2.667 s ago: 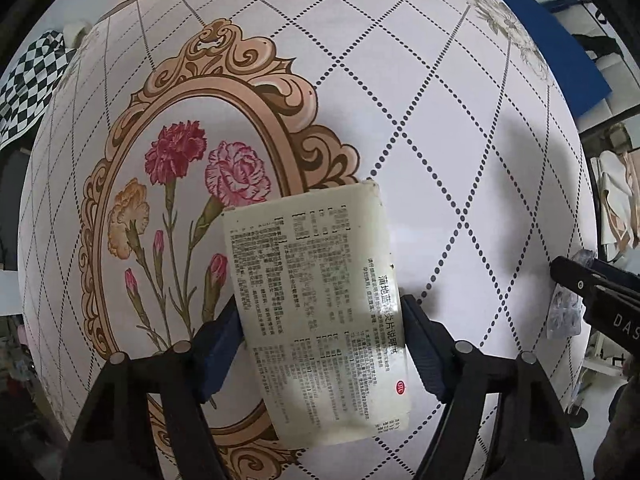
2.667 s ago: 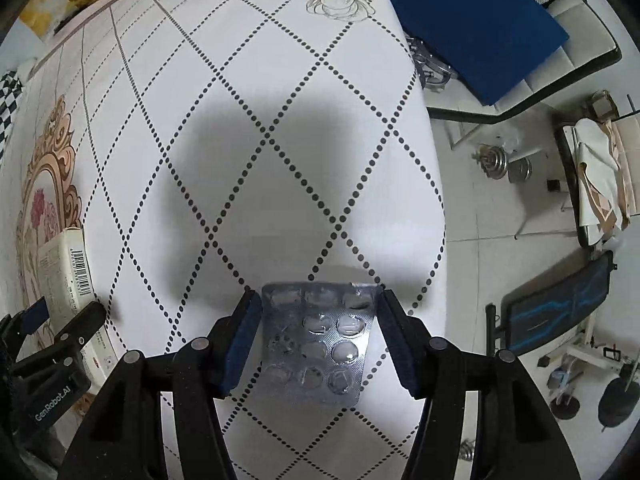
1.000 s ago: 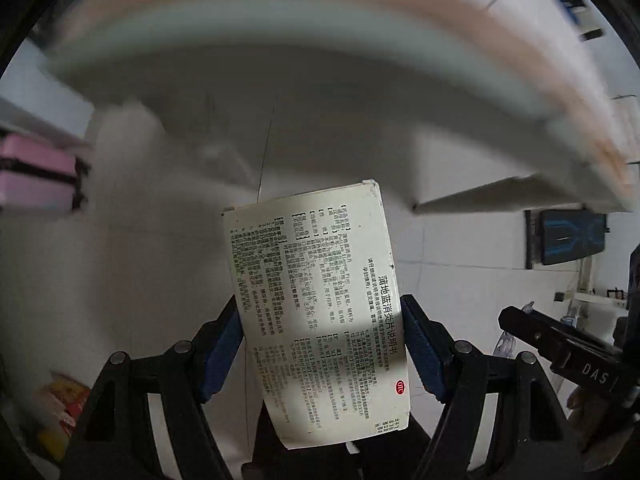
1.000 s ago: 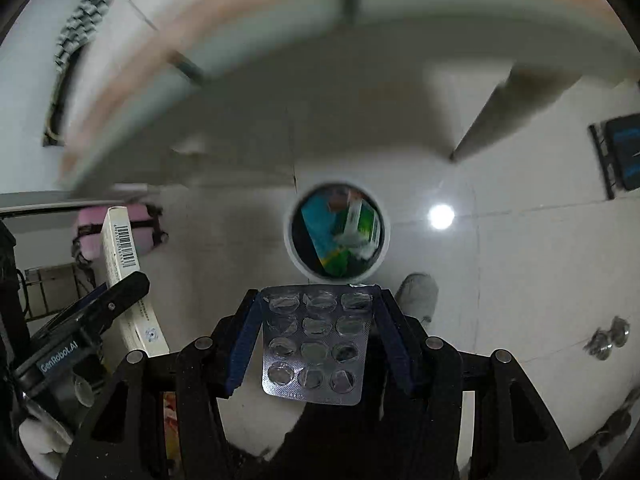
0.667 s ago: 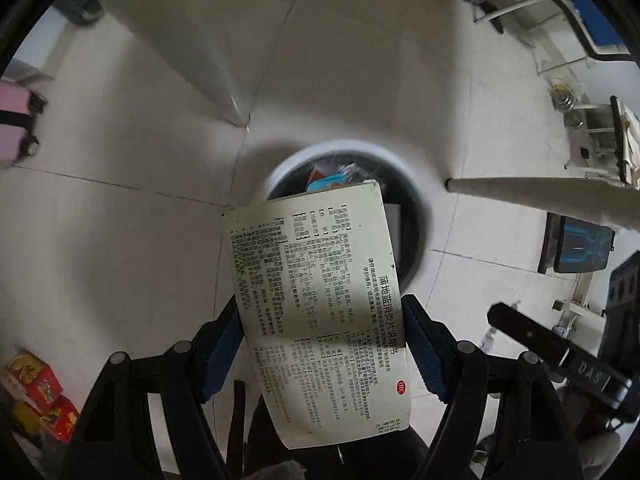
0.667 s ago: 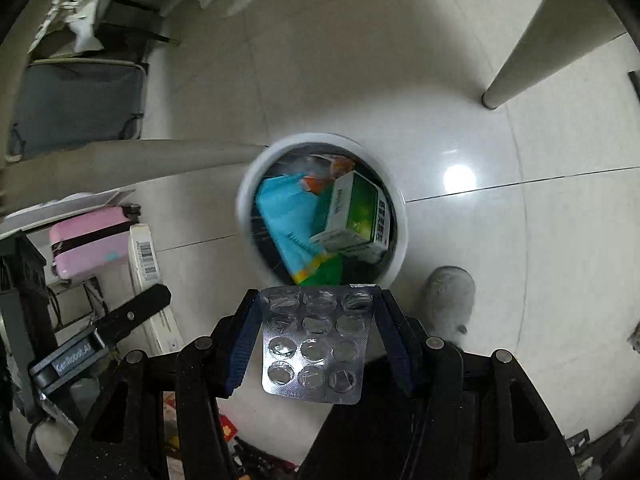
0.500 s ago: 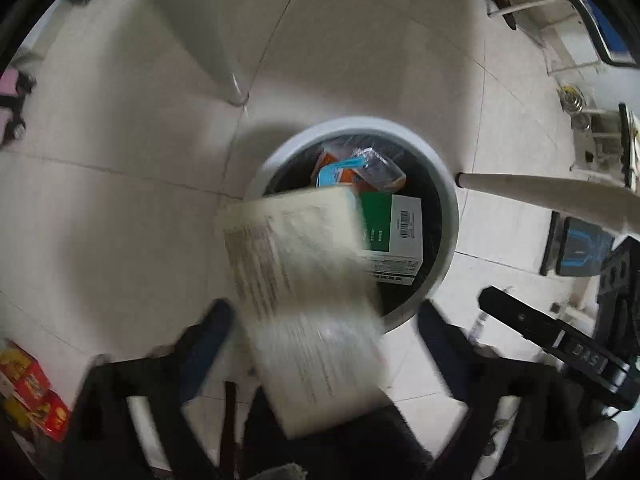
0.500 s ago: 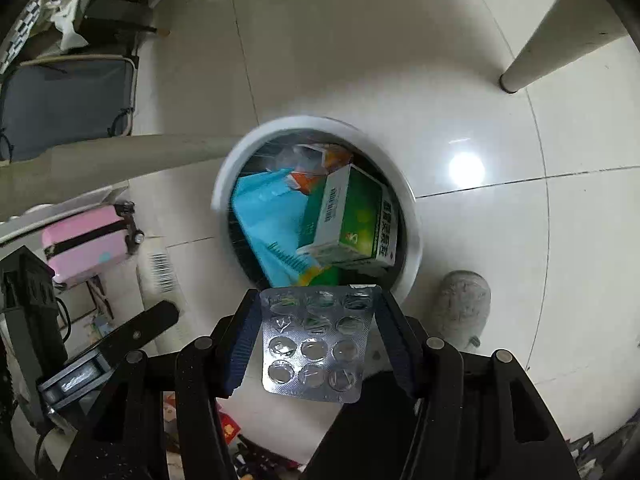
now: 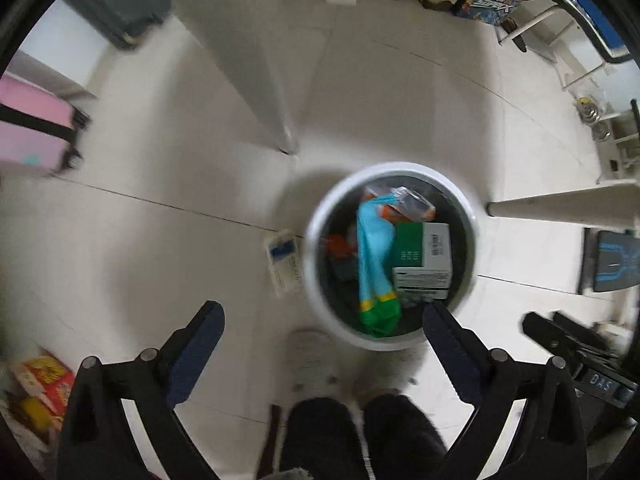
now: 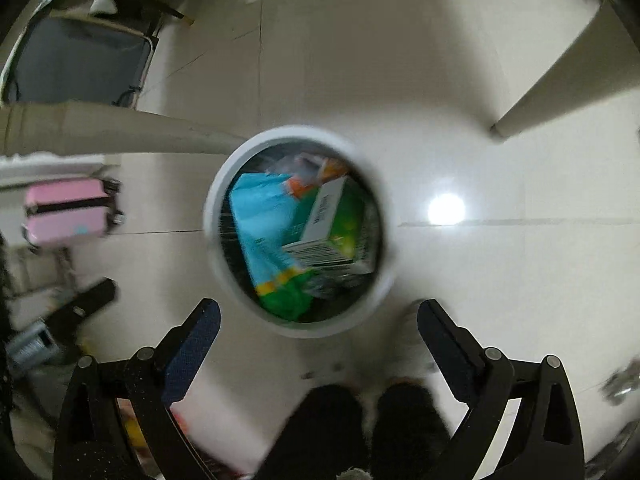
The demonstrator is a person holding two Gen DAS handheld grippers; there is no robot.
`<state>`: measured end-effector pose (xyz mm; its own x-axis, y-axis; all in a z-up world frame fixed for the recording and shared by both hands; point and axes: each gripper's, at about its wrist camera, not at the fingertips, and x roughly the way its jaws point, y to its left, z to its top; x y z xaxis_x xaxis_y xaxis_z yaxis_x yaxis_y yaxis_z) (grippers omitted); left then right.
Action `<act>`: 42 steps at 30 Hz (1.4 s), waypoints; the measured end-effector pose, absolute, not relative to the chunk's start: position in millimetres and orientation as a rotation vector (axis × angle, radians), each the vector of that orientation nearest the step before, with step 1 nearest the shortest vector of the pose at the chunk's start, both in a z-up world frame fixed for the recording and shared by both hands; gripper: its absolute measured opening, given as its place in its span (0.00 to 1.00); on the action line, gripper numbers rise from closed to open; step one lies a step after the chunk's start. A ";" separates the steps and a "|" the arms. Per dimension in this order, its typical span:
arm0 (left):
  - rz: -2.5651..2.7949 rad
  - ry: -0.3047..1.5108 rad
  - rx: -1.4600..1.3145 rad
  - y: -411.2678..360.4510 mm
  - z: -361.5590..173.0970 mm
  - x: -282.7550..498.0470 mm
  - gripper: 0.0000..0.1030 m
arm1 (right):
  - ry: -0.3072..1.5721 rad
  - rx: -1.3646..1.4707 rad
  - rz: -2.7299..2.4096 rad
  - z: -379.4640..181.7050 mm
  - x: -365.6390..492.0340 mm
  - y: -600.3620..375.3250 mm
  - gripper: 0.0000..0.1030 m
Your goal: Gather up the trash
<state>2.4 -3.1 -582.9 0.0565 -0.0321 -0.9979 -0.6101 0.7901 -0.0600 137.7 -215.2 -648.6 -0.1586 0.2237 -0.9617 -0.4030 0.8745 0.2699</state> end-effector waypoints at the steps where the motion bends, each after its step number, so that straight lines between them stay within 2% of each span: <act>1: 0.480 1.459 -0.534 -3.9 -574.4 -1.2 0.99 | 1.607 -0.198 0.532 -636.5 133.7 -215.3 0.97; 9: 0.432 1.425 -0.495 -33.0 -476.5 -24.5 0.99 | 1.523 -0.292 0.472 -531.7 111.6 -234.3 0.97; 20: 0.299 1.328 -0.481 -72.1 -273.4 -66.5 0.99 | 1.435 -0.240 0.545 -279.0 69.3 -276.5 0.97; 26: 0.257 1.237 -0.487 -85.7 -184.1 -83.9 0.99 | 1.394 -0.216 0.593 -169.1 41.4 -301.6 0.97; 35: 0.174 1.100 -0.525 -95.3 -94.9 -108.2 0.99 | 1.339 -0.155 0.694 -59.1 5.9 -324.9 0.97; 42: 0.117 1.059 -0.541 -107.8 -63.5 -121.7 0.99 | 1.334 -0.104 0.758 -20.9 -12.1 -335.2 0.97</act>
<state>-121.7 -107.8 -63.5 0.4972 -0.1630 -0.8522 -0.3448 0.8642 -0.3664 -12.1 -335.2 -20.9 0.0372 0.4354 -0.8995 -0.5494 0.7608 0.3455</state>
